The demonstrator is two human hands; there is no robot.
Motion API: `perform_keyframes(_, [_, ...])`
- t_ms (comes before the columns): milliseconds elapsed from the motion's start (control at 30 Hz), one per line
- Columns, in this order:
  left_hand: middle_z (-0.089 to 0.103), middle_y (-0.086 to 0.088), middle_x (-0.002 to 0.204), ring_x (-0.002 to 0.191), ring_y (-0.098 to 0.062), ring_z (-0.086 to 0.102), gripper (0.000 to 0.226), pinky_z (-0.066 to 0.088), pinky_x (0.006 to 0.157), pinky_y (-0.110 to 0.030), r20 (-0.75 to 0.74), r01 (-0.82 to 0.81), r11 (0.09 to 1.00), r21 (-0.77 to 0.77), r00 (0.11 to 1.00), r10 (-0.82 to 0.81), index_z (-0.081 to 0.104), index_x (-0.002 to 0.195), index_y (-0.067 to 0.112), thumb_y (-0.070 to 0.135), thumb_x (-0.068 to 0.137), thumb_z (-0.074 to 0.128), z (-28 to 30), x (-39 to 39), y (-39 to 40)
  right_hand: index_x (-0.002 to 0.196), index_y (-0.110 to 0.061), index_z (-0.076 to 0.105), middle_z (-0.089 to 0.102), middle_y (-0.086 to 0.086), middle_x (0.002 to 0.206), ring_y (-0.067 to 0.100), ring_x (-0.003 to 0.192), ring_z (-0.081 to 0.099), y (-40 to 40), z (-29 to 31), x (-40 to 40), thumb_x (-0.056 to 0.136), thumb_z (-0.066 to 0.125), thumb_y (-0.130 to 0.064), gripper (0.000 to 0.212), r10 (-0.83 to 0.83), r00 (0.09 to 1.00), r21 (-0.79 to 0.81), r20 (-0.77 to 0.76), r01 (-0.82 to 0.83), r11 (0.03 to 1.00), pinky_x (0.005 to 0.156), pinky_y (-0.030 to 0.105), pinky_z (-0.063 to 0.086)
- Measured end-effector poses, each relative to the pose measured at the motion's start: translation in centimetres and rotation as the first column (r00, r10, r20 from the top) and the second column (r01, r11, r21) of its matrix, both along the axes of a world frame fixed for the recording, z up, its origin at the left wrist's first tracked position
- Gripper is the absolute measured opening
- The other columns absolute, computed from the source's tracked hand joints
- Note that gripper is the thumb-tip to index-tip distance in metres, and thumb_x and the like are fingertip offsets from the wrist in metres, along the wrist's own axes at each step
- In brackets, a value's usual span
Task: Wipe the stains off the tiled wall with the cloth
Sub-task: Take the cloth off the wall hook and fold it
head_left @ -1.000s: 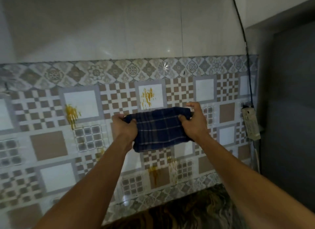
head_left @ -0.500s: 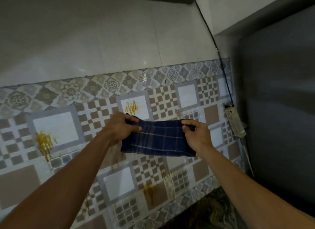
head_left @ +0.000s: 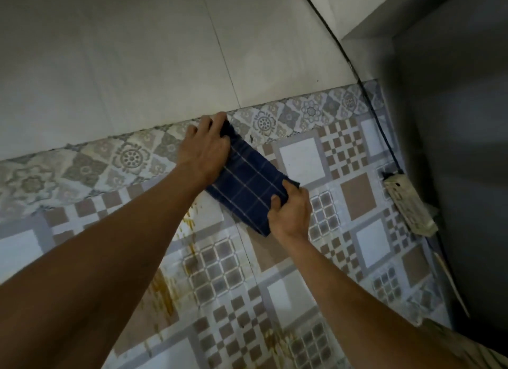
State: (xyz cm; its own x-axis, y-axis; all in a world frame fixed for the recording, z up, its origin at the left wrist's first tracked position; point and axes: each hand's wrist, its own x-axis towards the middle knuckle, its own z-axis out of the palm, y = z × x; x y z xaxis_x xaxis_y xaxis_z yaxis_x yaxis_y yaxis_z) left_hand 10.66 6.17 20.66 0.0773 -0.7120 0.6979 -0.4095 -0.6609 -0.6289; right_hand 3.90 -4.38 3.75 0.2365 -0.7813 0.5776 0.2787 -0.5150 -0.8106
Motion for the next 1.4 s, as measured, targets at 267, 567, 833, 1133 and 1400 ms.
perform_keyframes(267, [0.051,-0.011,0.134,0.12,-0.028,0.051,0.033,0.044,0.086,-0.035,0.482,-0.164,0.945,0.284,0.876,0.007,0.055,0.128,0.01,0.016,0.102,0.036,-3.3,2.1,-1.6,0.137,-0.012,0.056,0.049,0.015,0.142,0.036,0.125,0.046,1.3,-1.0,4.9,0.067,0.084,-0.004,0.076,-0.327,0.936,-0.322,-0.133,0.271,0.907,0.097,0.05,0.048])
perform_keyframes(567, [0.039,-0.015,0.155,0.138,-0.035,0.038,0.055,0.033,0.111,-0.045,0.234,-0.004,0.961,0.276,0.97,-0.064,0.039,0.151,0.006,0.036,0.105,0.031,-1.2,4.5,-0.3,0.159,-0.024,0.031,0.031,0.013,0.16,0.034,0.139,0.026,2.2,0.8,7.9,0.108,0.036,-0.039,0.054,-0.226,0.974,-0.189,0.004,0.223,0.956,0.115,0.053,0.03])
perform_keyframes(833, [-0.01,0.002,0.17,0.156,-0.022,-0.016,0.071,-0.004,0.126,-0.049,0.247,-0.081,0.92,0.384,0.969,-0.018,-0.013,0.161,0.024,0.057,0.098,-0.015,0.2,5.9,-1.5,0.156,-0.023,0.033,0.037,0.011,0.157,0.034,0.139,0.035,1.0,1.5,9.4,0.106,0.033,-0.05,0.057,-0.405,0.914,-0.156,0.001,0.401,0.903,0.112,0.054,0.032])
perform_keyframes(1133, [-0.012,0.008,0.169,0.157,-0.022,-0.014,0.065,-0.003,0.126,-0.05,0.253,-0.015,0.907,0.42,0.962,-0.101,-0.014,0.16,0.036,0.059,0.099,-0.009,0.5,6.9,-1.2,0.161,-0.034,-0.008,-0.005,-0.006,0.171,0.013,0.156,-0.015,0.5,0.6,12.0,0.105,0.007,-0.062,0.064,-0.304,0.953,-0.176,0.001,0.299,0.938,0.123,0.052,-0.011])
perform_keyframes(1400, [-0.011,0.009,0.17,0.156,-0.021,-0.016,0.065,-0.003,0.127,-0.05,0.228,-0.019,0.892,0.452,0.969,-0.095,-0.01,0.16,0.039,0.062,0.099,-0.007,0.7,7.6,1.4,0.159,-0.043,-0.012,-0.013,-0.008,0.17,0.014,0.155,-0.018,4.0,0.3,12.5,0.104,0.007,-0.067,0.063,-0.284,0.956,-0.127,-0.074,0.274,0.953,0.122,0.053,-0.013])
